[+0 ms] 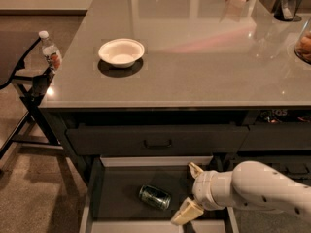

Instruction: Pick green can from middle drawer and place on counter

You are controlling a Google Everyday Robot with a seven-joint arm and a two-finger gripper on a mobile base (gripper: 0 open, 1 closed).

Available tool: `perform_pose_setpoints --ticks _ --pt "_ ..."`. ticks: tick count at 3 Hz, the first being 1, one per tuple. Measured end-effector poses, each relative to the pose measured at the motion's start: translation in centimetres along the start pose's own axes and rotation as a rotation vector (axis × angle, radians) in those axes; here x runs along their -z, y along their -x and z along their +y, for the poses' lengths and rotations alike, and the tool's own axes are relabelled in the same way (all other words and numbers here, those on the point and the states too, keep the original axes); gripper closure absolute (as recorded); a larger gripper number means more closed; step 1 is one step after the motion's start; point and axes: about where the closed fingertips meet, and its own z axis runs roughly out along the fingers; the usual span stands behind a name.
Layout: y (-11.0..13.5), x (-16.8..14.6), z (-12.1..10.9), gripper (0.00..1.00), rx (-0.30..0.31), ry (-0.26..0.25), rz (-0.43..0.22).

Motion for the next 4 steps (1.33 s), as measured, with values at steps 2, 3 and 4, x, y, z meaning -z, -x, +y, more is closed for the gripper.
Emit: perform_pose_setpoints --ticks 2,3,4 --pt "-2.7 -4.8 -4.5 0.0 -0.025 -0.134 -0.021" --pt "-2.7 -4.8 -4.5 0.0 -0.025 -0.134 -0.021" --pt "-3.5 -6.5 -5.1 0.0 -0.021 -0.136 -0.038"
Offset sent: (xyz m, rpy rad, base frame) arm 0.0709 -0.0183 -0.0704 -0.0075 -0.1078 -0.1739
